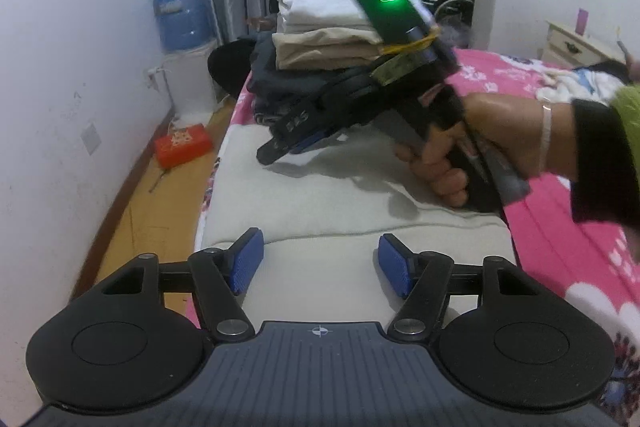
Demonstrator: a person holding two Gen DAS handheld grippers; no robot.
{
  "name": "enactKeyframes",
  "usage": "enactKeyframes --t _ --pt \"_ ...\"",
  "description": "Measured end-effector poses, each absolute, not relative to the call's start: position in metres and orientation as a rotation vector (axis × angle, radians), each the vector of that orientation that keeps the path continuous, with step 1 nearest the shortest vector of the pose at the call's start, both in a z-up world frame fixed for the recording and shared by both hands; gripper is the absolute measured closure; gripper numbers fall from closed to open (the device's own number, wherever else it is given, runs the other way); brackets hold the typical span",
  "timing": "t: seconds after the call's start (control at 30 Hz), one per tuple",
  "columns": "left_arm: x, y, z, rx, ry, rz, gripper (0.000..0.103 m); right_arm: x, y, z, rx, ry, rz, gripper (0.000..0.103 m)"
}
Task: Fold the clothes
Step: 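Smooth the placed jacket on the stack with both open grippers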
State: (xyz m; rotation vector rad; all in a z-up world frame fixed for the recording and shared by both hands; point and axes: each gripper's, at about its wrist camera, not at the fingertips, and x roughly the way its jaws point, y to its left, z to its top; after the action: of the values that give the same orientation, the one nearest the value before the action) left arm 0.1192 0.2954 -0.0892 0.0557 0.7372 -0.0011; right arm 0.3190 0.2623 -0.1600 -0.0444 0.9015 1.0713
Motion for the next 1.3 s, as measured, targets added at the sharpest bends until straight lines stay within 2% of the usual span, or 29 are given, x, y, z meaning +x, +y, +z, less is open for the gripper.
enactKeyframes --t 0.13,0.27,0.33,0.43,0.47,0.53,0.7,0.8,0.93,1.0,1.1,1.23,1.3 --pt "0.117 0.291 -0.086 0.058 0.751 0.022 0.038 0.305 0.217 -0.129 0.076 0.85 1.059 0.064" --pt "0.115 0.287 -0.088 0.054 0.745 0.057 0.037 0.249 0.134 -0.093 0.155 0.757 1.023 0.063" --pt "0.116 0.284 -0.087 0.054 0.753 0.077 0.036 0.219 0.113 -0.096 0.139 0.754 1.014 0.063" --pt "0.119 0.277 -0.085 0.074 0.789 0.095 0.036 0.19 0.138 -0.139 0.006 0.874 1.044 0.063" --pt "0.12 0.273 -0.083 0.09 0.801 0.099 0.036 0.183 0.145 -0.151 -0.032 0.861 1.034 0.062" --pt "0.119 0.264 -0.071 0.144 0.819 0.1 0.037 0.176 0.148 -0.142 -0.098 0.828 1.022 0.062" --pt "0.087 0.255 -0.038 0.068 0.775 0.127 0.036 0.16 0.1 -0.09 0.042 0.815 1.002 0.061" --pt "0.056 0.243 -0.019 -0.02 0.722 0.139 0.035 0.135 0.066 -0.09 0.045 0.875 0.944 0.061" --pt "0.01 0.217 0.006 -0.094 0.641 0.133 0.028 0.093 0.021 -0.088 0.034 0.91 0.884 0.061" --pt "-0.008 0.202 0.016 -0.121 0.636 0.135 0.028 0.073 0.001 -0.081 0.027 0.906 0.863 0.061" --pt "-0.031 0.182 0.027 -0.173 0.634 0.138 0.02 0.047 -0.027 -0.062 0.015 0.883 0.83 0.06" --pt "-0.056 0.165 0.036 -0.262 0.609 0.122 0.007 0.014 -0.063 -0.036 0.008 0.849 0.785 0.049" --pt "-0.066 0.156 0.039 -0.266 0.595 0.132 0.004 0.002 -0.077 -0.024 0.02 0.83 0.75 0.048"
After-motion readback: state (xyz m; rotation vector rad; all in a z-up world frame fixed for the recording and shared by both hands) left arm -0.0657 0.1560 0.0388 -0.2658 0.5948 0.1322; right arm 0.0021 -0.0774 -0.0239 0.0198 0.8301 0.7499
